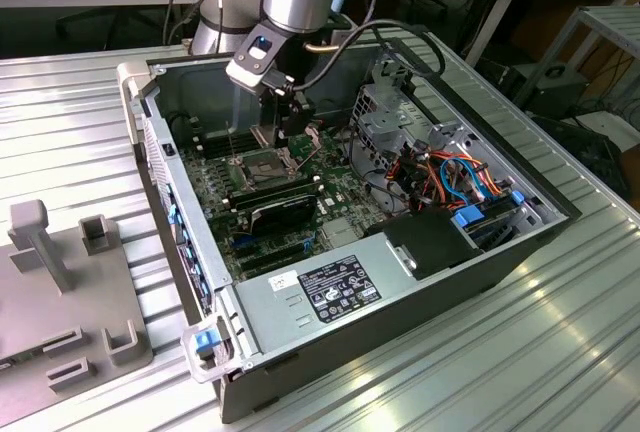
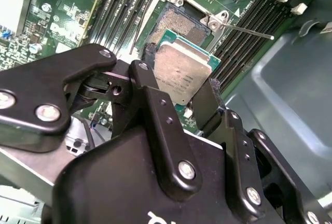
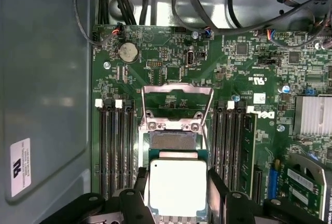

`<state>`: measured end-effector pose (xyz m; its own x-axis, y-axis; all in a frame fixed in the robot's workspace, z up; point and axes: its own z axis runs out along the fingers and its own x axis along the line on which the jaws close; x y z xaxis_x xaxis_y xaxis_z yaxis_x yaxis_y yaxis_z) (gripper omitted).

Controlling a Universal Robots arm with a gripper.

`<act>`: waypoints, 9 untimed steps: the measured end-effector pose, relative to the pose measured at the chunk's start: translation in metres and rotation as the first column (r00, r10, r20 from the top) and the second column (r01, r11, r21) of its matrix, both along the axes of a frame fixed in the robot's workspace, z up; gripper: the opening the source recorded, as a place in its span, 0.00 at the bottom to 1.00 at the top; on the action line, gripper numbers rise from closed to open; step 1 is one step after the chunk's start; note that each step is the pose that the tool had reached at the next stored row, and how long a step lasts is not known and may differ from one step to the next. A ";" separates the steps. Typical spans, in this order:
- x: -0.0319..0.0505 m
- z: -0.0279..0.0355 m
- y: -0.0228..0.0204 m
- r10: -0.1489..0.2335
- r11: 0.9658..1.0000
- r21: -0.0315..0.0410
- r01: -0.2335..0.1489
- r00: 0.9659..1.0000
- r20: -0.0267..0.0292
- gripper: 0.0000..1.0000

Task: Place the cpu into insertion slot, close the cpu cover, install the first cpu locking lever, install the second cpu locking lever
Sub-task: 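Place the cpu into insertion slot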

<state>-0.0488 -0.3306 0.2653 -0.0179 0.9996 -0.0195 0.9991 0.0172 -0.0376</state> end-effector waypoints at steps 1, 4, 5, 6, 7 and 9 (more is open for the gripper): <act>0.0000 -0.0027 0.0000 -0.001 1.000 0.000 0.001 1.000 0.000 0.54; -0.0001 -0.0095 0.0000 -0.008 1.000 0.000 0.008 1.000 0.000 0.54; -0.0001 -0.0110 0.0001 -0.012 1.000 0.000 0.012 1.000 0.000 0.54; -0.0001 -0.0120 0.0002 -0.015 1.000 0.000 0.015 1.000 0.000 0.54; -0.0001 -0.0122 0.0001 -0.017 1.000 0.000 0.017 1.000 0.000 0.54; -0.0001 -0.0122 0.0001 -0.017 1.000 0.000 0.017 1.000 0.000 0.54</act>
